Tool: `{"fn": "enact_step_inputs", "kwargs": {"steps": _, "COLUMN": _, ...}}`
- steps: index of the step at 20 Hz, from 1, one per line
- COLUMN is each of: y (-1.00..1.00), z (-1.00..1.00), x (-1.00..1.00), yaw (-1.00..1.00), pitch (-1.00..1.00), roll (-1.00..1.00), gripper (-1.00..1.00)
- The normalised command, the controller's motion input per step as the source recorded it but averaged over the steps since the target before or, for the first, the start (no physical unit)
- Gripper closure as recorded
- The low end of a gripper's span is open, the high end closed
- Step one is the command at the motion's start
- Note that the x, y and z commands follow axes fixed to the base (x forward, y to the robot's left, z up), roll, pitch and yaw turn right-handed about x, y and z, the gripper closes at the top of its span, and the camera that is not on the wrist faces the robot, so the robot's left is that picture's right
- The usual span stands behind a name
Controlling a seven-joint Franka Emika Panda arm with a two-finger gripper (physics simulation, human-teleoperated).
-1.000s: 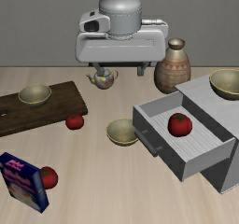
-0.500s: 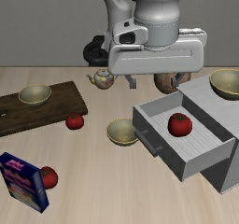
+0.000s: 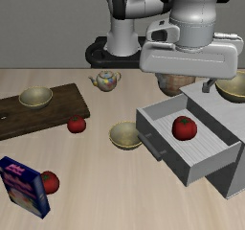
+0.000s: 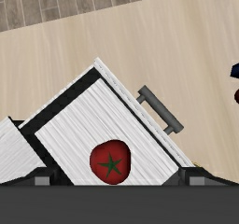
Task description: Pick the tomato in the top layer of the drawer and place it on the porcelain bowl at the top of the cabinet
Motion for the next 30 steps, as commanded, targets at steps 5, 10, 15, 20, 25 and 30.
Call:
{"fn": "enact_step_inputs", "kwargs": {"steps": 5, "y": 0.0, "z": 0.0, "x": 0.0, "yaw": -0.45, "pitch": 0.0, "roll": 0.0, "gripper": -1.0}}
{"fn": "enact_step_inputs", "kwargs": {"steps": 10, "y": 0.0, "z": 0.0, "x": 0.0, "yaw": -0.49, "pitch": 0.0, "roll": 0.0, "gripper": -1.0}}
{"fn": "enact_step_inputs", "kwargs": {"steps": 15, "y": 0.0, "z": 0.0, "x": 0.0, "yaw": -0.45, "pitch": 0.0, "roll": 0.0, "gripper": -1.0}}
{"fn": "enact_step_inputs", "kwargs": {"steps": 20, "y": 0.0, "z": 0.0, "x": 0.0, "yaw": -0.45, "pitch": 0.0, "roll": 0.0, "gripper": -1.0}}
{"fn": "enact_step_inputs", "kwargs": {"steps": 25, "y": 0.4, "z": -0.2, "x": -0.2, "yaw": -0.09, "pitch": 0.0, "roll": 0.0, "gripper": -1.0}}
{"fn": "enact_step_inputs", "kwargs": {"steps": 30, "y": 0.0, "z": -1.0, "x": 0.0, "yaw": 0.0, "pitch": 0.0, "roll": 0.0, "gripper": -1.0}}
